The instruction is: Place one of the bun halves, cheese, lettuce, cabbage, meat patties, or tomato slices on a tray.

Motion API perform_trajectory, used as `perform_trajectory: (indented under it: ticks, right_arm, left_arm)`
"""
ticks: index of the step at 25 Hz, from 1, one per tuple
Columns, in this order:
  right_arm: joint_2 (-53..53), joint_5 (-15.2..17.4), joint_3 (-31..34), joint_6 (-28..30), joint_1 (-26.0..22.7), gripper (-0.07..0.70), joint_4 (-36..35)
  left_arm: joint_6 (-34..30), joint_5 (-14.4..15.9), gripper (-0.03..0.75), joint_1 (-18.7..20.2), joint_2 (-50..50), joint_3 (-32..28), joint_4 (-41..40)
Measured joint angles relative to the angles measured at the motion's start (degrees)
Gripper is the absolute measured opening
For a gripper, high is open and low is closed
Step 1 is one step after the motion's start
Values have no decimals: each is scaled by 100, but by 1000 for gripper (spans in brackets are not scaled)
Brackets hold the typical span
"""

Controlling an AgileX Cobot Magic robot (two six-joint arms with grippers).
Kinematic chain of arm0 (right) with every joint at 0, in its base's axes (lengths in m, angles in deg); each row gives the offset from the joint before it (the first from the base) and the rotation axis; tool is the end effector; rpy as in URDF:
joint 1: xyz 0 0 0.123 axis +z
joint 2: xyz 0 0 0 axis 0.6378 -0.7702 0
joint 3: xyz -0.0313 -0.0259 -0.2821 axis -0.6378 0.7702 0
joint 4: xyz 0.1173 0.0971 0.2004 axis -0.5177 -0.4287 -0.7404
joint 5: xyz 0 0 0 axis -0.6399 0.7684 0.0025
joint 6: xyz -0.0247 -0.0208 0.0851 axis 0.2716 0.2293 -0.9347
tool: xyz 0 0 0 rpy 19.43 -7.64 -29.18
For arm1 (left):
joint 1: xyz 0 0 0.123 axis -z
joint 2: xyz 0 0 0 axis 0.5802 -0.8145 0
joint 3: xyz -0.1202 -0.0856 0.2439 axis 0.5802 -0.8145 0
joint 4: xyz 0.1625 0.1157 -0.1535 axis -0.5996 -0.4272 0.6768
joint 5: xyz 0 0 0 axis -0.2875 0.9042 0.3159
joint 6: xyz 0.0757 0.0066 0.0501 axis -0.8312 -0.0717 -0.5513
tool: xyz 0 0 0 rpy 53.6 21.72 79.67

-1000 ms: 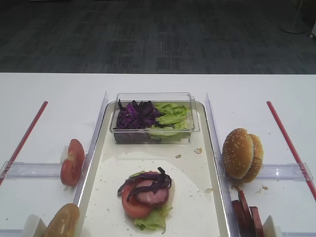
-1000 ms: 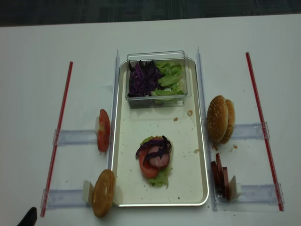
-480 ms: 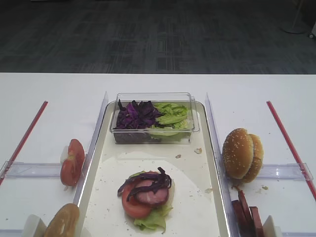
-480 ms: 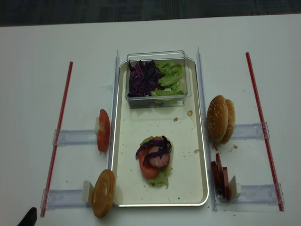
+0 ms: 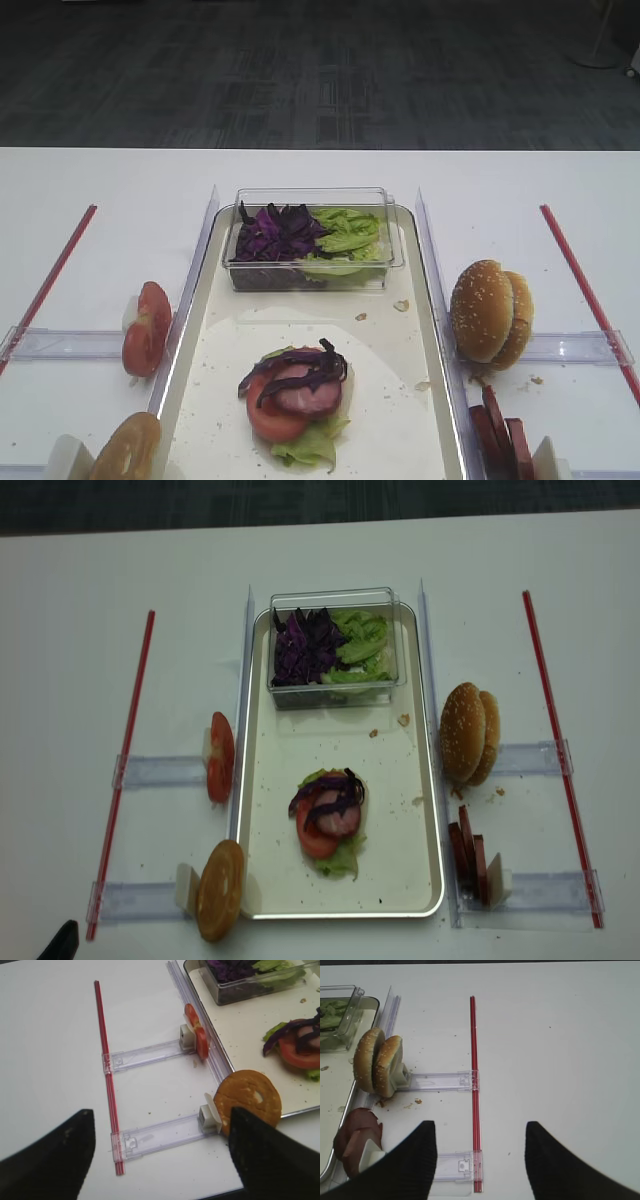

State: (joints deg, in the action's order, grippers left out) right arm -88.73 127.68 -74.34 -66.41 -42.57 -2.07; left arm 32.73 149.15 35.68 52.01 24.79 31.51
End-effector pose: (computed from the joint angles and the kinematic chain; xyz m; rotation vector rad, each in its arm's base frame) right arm -0.0077 0.0037 0.2664 0.0285 2.1153 0.0049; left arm -0.0129 -0.0089 0.2655 0.1815 2.1501 -0.0442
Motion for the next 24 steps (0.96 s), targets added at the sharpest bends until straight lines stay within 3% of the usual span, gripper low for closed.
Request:
perform_trajectory:
  ticks: [24]
  right_arm:
    - [0, 0, 0, -23, 0, 427, 0]
  left_arm:
    - [0, 0, 510, 0, 0, 0, 0]
